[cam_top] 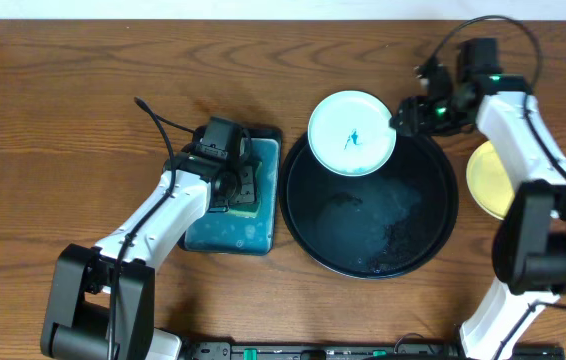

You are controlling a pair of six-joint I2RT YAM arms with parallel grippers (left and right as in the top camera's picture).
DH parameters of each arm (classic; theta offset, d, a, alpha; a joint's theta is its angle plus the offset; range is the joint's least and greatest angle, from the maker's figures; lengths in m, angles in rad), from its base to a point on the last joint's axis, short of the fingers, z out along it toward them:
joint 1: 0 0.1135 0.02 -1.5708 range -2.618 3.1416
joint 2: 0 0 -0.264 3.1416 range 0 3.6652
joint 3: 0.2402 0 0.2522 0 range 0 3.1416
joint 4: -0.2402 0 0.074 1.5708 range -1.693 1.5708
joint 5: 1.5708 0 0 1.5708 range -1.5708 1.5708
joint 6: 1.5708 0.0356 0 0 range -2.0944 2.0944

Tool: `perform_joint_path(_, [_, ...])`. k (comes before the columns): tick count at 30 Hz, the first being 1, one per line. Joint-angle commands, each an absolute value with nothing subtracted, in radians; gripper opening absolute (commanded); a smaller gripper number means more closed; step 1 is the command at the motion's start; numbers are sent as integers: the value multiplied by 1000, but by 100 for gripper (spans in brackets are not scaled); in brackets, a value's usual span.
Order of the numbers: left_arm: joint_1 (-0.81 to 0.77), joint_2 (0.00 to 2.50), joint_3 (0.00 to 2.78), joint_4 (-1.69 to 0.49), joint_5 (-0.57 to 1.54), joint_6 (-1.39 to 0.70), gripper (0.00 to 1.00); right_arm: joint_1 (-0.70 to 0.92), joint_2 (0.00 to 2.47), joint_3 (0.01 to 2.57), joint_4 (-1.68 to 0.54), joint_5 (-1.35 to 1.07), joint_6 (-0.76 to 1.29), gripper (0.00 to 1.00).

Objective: Clean dirty plates on tray and stack at the side
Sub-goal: 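Move the right gripper to the remaining pale green plate's rim and grip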

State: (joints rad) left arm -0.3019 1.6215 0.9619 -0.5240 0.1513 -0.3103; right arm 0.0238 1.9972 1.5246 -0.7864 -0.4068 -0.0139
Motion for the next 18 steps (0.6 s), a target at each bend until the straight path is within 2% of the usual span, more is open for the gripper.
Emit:
perform_joint_path(1, [-299, 1633, 966, -527, 146, -312, 47, 68, 2057, 1531, -758, -282, 2, 58])
perform_joint_path(5, [-299, 1633, 966, -527, 146, -312, 47, 106, 2119, 1531, -692, -251, 48, 54])
perform_joint_path(7, [-299, 1633, 966, -527, 146, -312, 47, 112, 2135, 1531, -673, -251, 86, 42])
perform_joint_path(8, [-299, 1633, 966, -528, 146, -312, 47, 114, 2141, 1531, -668, -251, 115, 27])
perform_joint_path(9, [-299, 1633, 966, -529, 146, -312, 47, 114, 2141, 1531, -669, -251, 119, 18])
perform_joint_path(13, [-299, 1633, 966, -535, 146, -311, 47, 114, 2140, 1531, -699, -251, 119, 1])
perform_joint_path(18, [-299, 1633, 966, -535, 146, -312, 47, 114, 2140, 1531, -834, -251, 119, 1])
